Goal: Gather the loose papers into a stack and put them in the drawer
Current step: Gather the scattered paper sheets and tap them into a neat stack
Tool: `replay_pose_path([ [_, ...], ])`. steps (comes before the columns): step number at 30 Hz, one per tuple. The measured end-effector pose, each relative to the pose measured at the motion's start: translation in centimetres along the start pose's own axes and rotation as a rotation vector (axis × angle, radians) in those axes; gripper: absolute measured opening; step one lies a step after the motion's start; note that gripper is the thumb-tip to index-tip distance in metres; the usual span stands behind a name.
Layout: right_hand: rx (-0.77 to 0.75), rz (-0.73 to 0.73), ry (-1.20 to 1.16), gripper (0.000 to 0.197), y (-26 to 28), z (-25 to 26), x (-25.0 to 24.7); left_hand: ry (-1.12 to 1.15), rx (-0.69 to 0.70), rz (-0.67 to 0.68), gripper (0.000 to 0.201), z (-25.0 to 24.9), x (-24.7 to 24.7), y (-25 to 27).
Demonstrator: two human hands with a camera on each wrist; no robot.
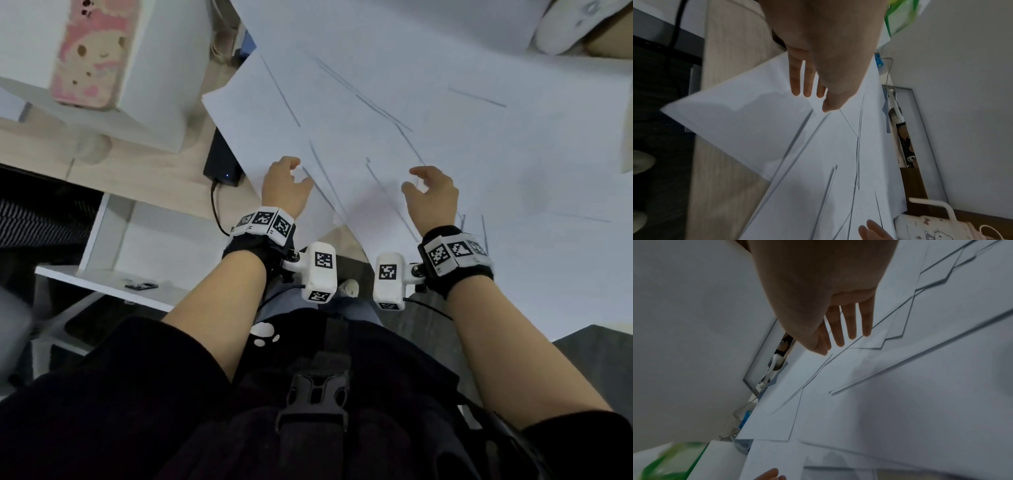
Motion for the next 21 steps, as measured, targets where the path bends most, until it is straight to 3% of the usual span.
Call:
replay_pose_path([
  [7, 0.036, 0.089, 0.088, 0.049, -3.9, -0.8, 0.3, 0.046, -0.008, 0.073, 0.048, -2.1, 2.6, -3.5],
  [12, 0.121, 0.158, 0.175, 0.060, -7.4, -0.4, 0.8, 0.065, 0.065, 0.078, 0.046, -5.1, 3.8, -8.1],
  [15, 0.171, 0.133, 0.221, 0.059, -9.8, 0.0, 0.7, 0.030, 0.109, 0.088, 0.047, -7.0, 4.4, -11.2],
  [21, 0.166, 0.047, 0.179, 0.057, -14.4, 1.9, 0.5, 0.130, -0.014, 0.049, 0.052, -8.0, 5.6, -14.8],
])
Point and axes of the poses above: each hand's wrist, its own y-axis away from the middle knuckle, its own x-axis out of the palm, z = x × y, the point moved 5 cm from there along -y, towards the middle knuckle, and after that the axes turned 15 degrees about y, right-handed, at the moved point
